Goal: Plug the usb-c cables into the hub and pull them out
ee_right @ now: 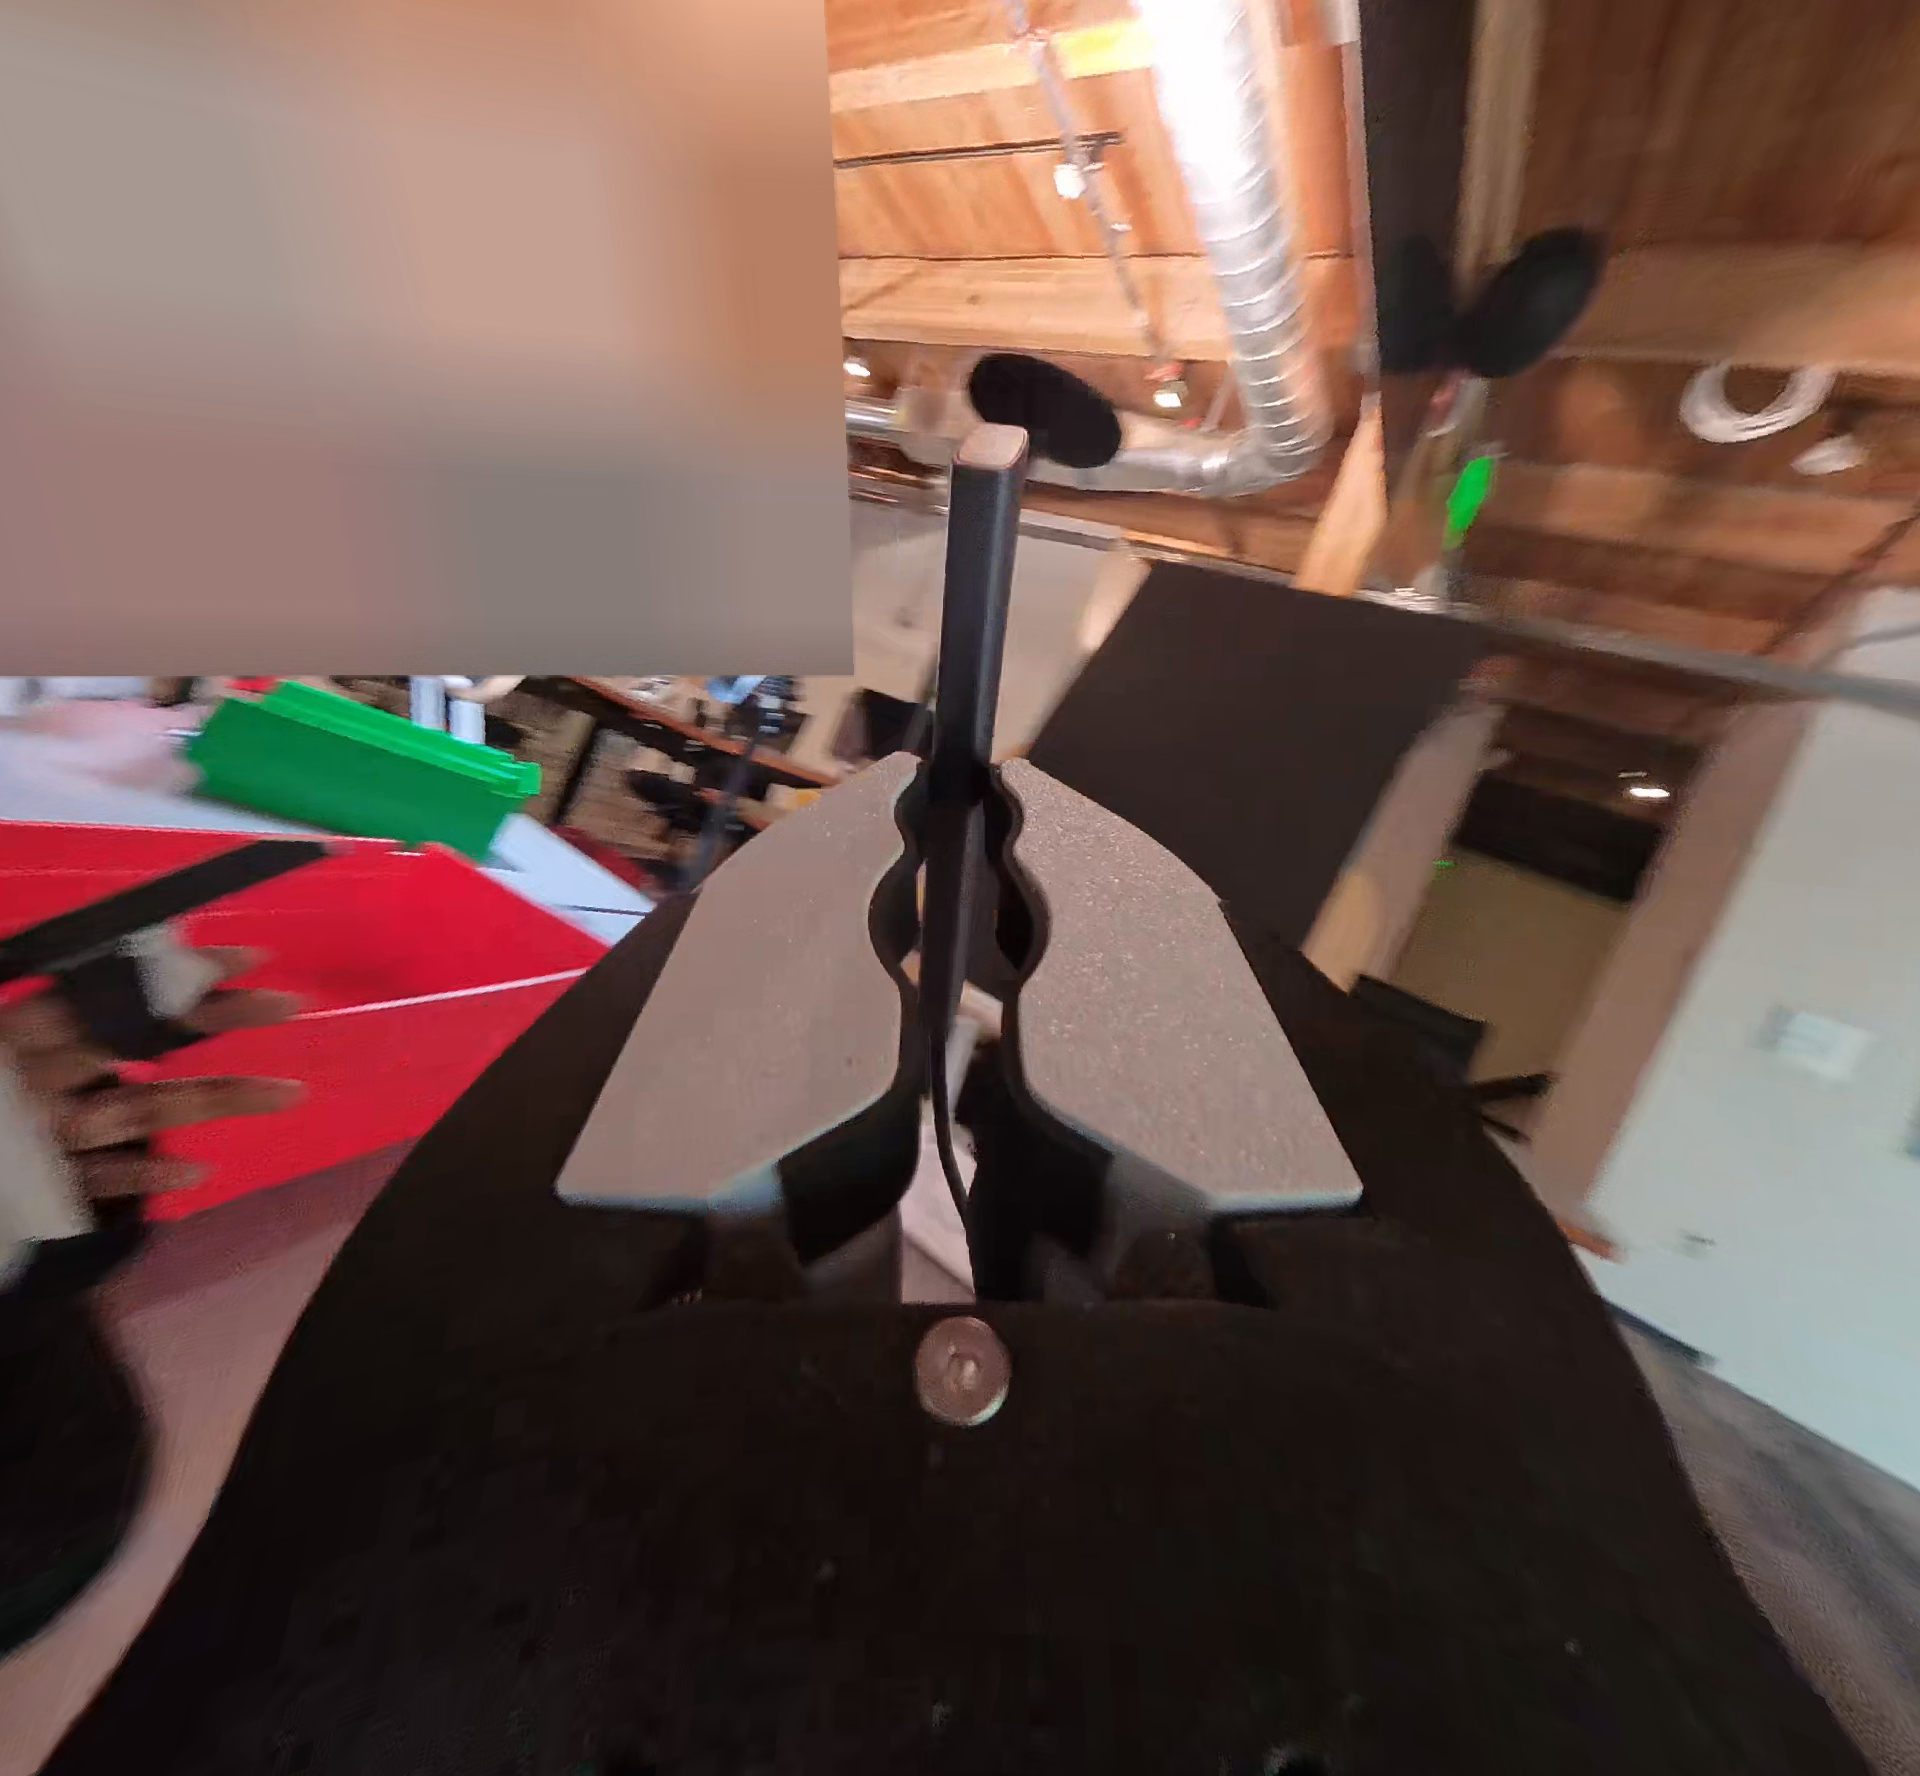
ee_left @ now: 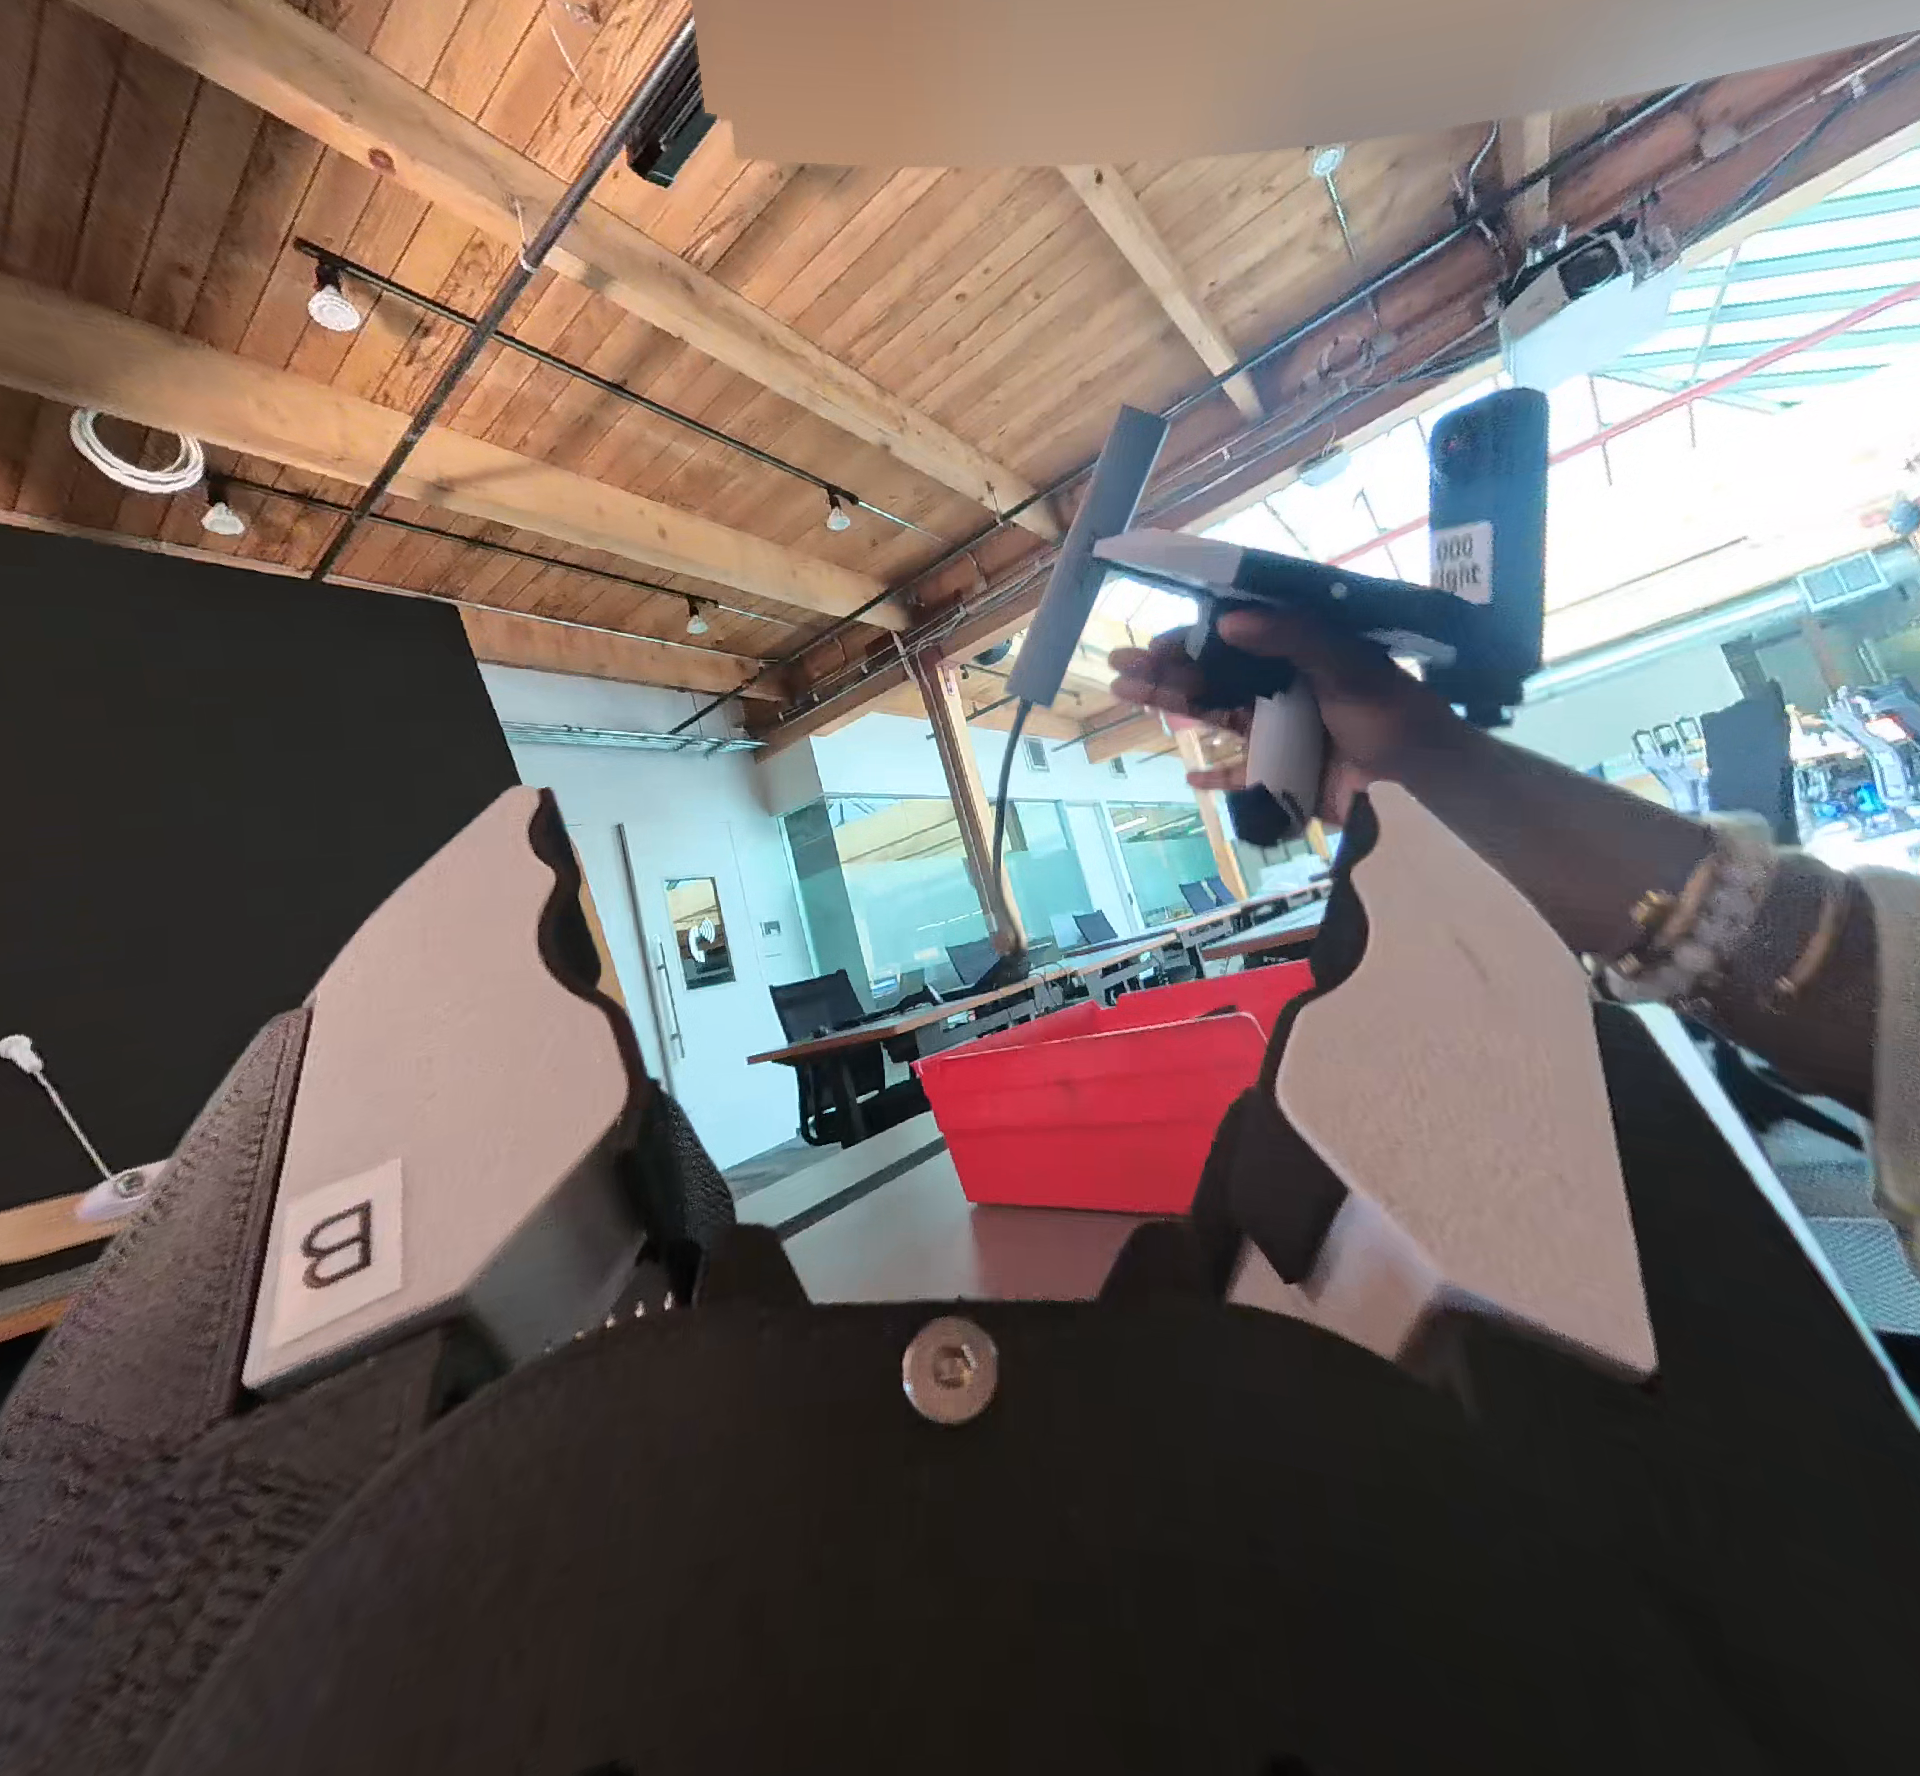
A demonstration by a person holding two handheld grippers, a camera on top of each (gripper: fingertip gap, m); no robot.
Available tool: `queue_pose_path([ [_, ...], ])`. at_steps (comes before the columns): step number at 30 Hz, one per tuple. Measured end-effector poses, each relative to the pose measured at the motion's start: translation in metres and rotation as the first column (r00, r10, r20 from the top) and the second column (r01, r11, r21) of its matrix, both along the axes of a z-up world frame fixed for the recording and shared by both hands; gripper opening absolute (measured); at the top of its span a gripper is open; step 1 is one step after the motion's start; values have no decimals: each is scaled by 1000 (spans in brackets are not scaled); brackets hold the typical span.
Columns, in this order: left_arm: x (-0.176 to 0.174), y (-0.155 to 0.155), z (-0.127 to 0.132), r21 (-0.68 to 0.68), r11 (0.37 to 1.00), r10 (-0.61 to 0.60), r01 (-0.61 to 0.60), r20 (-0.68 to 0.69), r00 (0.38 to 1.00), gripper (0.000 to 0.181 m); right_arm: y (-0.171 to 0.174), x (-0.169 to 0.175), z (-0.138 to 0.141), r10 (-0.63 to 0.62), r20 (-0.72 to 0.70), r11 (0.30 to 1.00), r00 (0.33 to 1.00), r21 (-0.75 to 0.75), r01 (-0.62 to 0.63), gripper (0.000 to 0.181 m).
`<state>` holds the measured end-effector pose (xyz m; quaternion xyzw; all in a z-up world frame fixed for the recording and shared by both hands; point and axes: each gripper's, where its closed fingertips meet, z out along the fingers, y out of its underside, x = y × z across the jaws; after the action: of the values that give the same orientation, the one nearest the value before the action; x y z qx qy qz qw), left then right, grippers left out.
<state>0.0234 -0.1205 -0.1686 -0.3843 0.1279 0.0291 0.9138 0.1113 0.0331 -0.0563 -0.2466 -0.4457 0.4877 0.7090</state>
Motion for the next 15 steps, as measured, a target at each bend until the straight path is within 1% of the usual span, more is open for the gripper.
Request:
queue_pose_path([
  [3, 5, 5, -3, -28, 1000, 12, -13, -42, 999, 133, 59, 17, 21, -198, -30, 980, 980, 22, 199, 9],
  [5, 11, 8, -7, -55, 998, 13, -18, -79, 997, 132, 100, 21, 23, -313, -8, 949, 950, 19, 313, 9],
  [6, 13, 11, -10, -74, 997, 13, -20, -94, 995, 131, 120, 21, 20, -351, 17, 936, 936, 12, 351, 9],
  [9, 18, 16, -14, -97, 994, 28, -42, -145, 989, 132, 173, 15, -2, -423, 126, 904, 897, -13, 428, 8],
  [11, 21, 18, -17, -111, 992, 35, -55, -172, 984, 131, 201, 10, -22, -464, 188, 881, 866, -3, 472, 8],
  [13, 23, 21, -20, -135, 990, 22, -47, -181, 983, 131, 224, 3, -43, -484, 249, 868, 839, 10, 497, 8],
  [15, 24, 24, -23, -152, 987, 26, -56, -194, 981, 131, 241, -6, -65, -467, 327, 865, 822, -27, 502, 9],
])
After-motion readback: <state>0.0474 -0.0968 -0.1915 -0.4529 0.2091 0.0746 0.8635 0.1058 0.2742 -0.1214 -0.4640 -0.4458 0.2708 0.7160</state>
